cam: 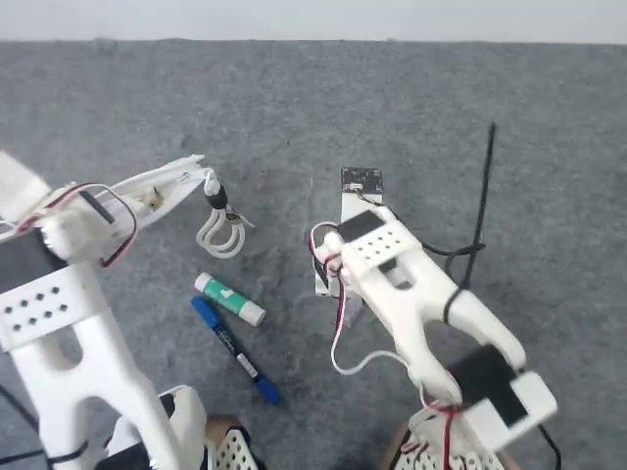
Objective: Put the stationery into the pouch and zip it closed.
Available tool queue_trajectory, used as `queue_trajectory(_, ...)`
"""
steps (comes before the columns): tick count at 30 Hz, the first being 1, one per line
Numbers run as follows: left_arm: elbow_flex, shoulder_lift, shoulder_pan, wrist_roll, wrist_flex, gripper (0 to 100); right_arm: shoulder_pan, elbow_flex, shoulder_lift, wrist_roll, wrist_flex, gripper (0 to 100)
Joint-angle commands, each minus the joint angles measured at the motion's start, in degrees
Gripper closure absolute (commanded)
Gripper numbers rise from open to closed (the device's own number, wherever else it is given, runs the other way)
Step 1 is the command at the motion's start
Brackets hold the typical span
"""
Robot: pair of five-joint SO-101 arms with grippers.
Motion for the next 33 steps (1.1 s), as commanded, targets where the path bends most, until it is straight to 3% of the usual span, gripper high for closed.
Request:
queue_trajectory(1,-2.77,-0.62,-0.44,0.7,-1.85,99,2.42,-5.36,3.91,-0.09,0.57,88.1)
queue_trajectory(10,-2.77,-0.62,-0.44,0.7,-1.85,99,1.01,-10.02,15.87,0.0,2.07,88.6)
queue_trajectory(26,-2.68,-0.62,-0.44,0.7,-1.85,99,1.36,-19.25,20.97,-0.09,18.59,88.2)
queue_trajectory(33,-2.68,-0.62,-0.44,0.7,-1.85,99,1.27,-19.25,21.32,-0.09,19.03,88.6)
